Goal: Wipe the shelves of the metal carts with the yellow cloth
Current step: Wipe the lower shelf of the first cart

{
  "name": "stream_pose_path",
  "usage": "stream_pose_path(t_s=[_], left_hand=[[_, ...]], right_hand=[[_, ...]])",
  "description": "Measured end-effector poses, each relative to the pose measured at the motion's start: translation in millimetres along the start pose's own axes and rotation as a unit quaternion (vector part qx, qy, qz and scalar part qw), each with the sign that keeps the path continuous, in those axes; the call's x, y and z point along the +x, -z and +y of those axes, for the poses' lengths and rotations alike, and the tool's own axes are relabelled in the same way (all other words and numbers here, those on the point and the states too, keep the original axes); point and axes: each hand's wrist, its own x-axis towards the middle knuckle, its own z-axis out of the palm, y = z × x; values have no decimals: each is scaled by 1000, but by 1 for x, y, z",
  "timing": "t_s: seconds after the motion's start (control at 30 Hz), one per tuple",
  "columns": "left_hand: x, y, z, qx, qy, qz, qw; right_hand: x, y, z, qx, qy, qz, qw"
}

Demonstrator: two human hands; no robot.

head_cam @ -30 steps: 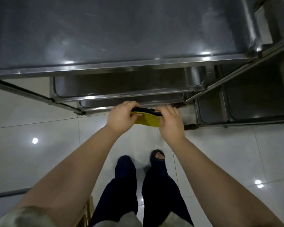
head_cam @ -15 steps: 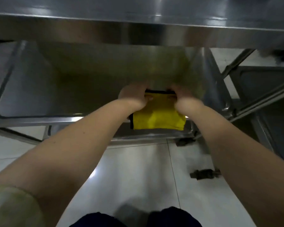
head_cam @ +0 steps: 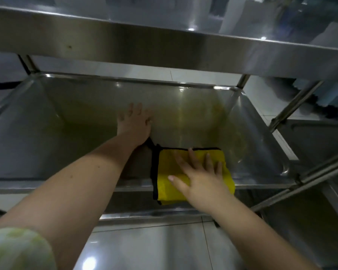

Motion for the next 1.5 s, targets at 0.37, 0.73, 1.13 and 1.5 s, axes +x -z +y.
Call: stream_pose_path(t_s=[0.37, 0.73, 1.13, 1.5], left_hand=[[13, -21, -10, 28, 5, -24, 999], [-1, -22, -5, 9, 10, -20, 1000], [1, -21, -8, 20, 12, -22, 999], [-1, -22, 11, 19, 20, -36, 999]], right_hand=[[211, 36, 23, -33, -54, 45, 997], [58, 6, 31, -47, 10, -28, 998], [217, 45, 54, -39, -10, 61, 997], [199, 38, 65, -23, -63, 57, 996]])
